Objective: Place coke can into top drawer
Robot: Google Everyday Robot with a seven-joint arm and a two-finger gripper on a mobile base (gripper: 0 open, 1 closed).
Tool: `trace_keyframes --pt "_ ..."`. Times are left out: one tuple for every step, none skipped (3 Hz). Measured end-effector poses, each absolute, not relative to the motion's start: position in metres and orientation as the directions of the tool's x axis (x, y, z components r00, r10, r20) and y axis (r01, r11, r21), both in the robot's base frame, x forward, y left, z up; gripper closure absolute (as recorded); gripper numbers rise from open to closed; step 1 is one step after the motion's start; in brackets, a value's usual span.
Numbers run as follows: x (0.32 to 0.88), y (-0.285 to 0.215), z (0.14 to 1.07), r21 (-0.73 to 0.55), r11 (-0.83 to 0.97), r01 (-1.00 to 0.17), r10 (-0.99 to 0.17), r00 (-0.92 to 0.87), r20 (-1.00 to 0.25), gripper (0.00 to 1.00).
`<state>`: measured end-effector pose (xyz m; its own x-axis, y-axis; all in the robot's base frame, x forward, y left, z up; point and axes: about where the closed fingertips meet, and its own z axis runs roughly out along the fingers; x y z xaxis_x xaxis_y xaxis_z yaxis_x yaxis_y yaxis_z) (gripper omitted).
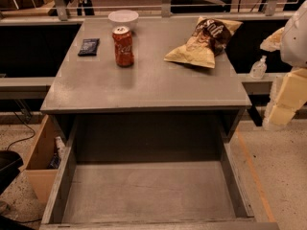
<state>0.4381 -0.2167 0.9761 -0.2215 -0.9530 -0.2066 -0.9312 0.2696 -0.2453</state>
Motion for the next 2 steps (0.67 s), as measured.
trace_keyframes --pt "0.438 -0.217 0.976 -0.246 0.270 -0.931 -0.953 -0.221 -0.207 0.00" --pt "0.448 -0.213 0.976 -0.275 0.308 -0.911 -0.933 -0.234 -0.273 0.00"
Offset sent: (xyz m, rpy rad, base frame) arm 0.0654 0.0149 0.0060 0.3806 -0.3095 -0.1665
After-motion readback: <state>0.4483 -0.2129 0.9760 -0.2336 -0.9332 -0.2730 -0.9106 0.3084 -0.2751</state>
